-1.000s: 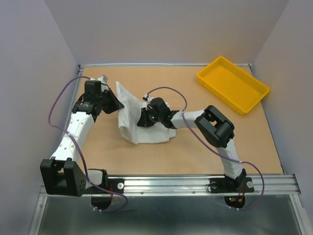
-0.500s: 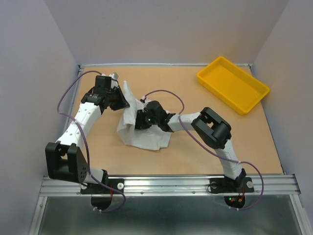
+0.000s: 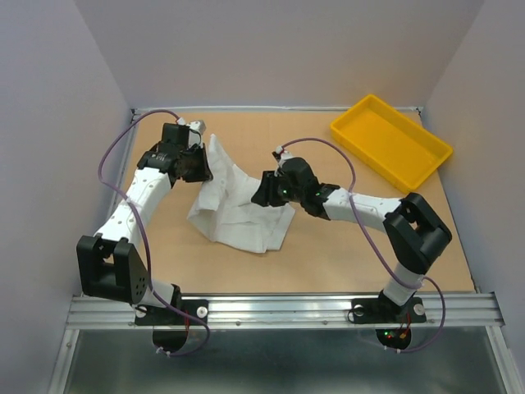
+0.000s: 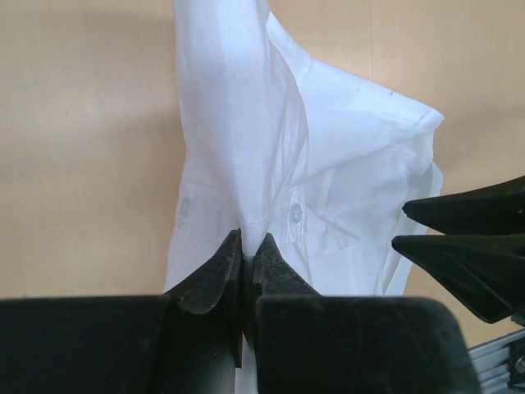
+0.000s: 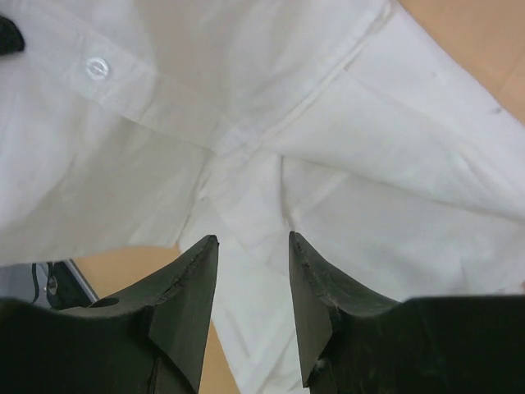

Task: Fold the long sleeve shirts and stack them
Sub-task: Fold the shirt

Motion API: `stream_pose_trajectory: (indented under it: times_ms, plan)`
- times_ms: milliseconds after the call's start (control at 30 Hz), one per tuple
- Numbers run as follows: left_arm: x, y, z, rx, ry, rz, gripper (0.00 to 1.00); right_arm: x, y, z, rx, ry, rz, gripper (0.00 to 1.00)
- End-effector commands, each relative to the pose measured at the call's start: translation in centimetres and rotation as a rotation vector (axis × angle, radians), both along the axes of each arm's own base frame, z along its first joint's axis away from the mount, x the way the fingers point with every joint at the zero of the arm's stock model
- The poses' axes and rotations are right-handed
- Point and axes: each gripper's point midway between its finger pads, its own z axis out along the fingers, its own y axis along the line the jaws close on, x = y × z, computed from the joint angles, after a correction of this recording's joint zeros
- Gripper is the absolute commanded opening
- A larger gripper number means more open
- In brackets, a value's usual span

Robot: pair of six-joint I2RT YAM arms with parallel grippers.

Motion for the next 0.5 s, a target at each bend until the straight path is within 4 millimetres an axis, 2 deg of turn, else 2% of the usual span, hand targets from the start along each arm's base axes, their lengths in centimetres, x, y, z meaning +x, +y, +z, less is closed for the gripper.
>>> stream_pose_trajectory:
  times_ms: [0,167,267,333,467]
  plan:
    - [0.5,-1.2,1.7,0.002,-0.059,-0.095,0.0,-3.9,-1.4,-3.0,-0.011,0.183,0.008,0.45]
    - [0.5,-2.0,1.5,-0.021,-0.056,-0.128,0.0,-6.3,-1.3,-3.3,0.076,0.303,0.018,0.45]
    - [0.3,-2.6,1.3,-0.017,-0.052,-0.148,0.0,-6.6,-1.2,-4.1,0.082,0.334,0.016,0.41]
    - [0.1,-3.1,0.9,-0.015,-0.044,-0.165,0.0,-6.5,-1.2,-5.2,0.076,0.355,0.0,0.29]
    - [-0.6,-4.2,0.2,-0.004,-0.032,-0.22,0.0,-6.1,-1.1,-6.5,0.106,0.363,-0.037,0.18]
